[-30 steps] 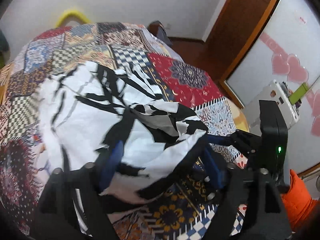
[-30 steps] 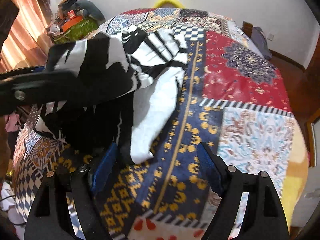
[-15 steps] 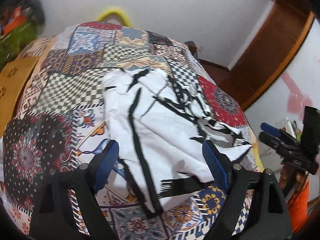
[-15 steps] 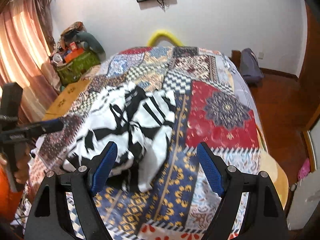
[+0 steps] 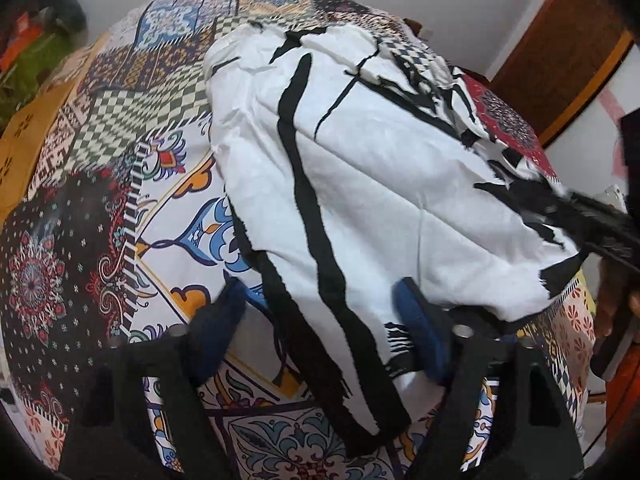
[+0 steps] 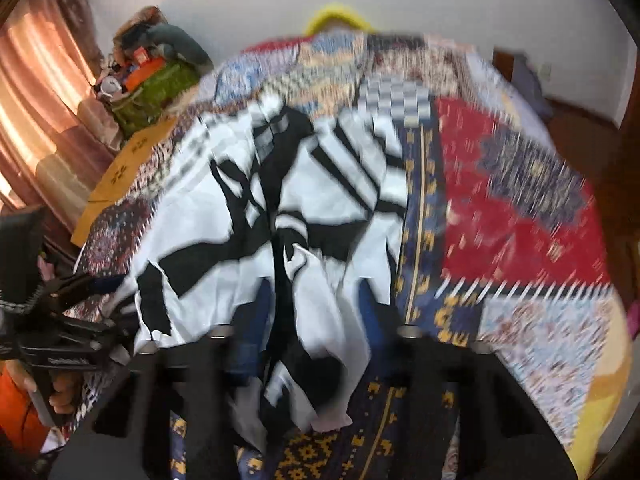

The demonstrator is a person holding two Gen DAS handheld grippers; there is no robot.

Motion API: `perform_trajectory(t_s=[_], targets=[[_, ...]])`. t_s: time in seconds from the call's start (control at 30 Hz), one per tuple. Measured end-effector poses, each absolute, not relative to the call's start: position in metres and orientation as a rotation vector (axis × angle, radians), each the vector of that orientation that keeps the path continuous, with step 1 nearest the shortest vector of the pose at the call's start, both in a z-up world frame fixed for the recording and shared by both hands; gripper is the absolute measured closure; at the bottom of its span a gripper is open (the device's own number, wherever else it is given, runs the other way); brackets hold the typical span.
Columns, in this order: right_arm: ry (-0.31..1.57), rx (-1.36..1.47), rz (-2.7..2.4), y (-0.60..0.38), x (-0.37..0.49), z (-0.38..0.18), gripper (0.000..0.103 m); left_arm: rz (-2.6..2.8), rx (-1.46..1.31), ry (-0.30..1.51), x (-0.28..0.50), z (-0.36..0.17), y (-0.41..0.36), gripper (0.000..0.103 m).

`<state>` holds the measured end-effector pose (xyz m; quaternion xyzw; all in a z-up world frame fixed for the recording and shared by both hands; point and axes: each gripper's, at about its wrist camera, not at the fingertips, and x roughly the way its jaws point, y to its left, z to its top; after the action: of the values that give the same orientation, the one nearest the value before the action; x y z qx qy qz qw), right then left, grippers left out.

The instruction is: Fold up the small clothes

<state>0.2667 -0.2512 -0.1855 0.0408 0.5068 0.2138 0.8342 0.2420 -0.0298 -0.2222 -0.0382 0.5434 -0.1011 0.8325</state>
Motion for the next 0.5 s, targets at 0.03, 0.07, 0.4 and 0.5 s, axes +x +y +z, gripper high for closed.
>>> perform_trajectory(t_s=[0.03, 0.07, 0.4, 0.5], targets=[[1.08, 0.079, 0.448, -0.253, 0.264, -0.189, 0.087, -0.214, -0.067, 1.148, 0.241, -0.222, -0.031, 0.031], [1.081, 0.072, 0.442, -0.255, 0.261, -0.192, 0.087, -0.213, -0.059, 1.146, 0.239, -0.222, -0.034, 0.031], [1.101, 0.07, 0.412, -0.287, 0.235, -0.196, 0.076, -0.194, -0.057, 1.144, 0.243, -0.221, -0.025, 0.031], [1.067, 0.065, 0.403, -0.291, 0.24, -0.182, 0.061, -0.196, -0.07, 1.133, 0.249, -0.215, -0.014, 0.032]])
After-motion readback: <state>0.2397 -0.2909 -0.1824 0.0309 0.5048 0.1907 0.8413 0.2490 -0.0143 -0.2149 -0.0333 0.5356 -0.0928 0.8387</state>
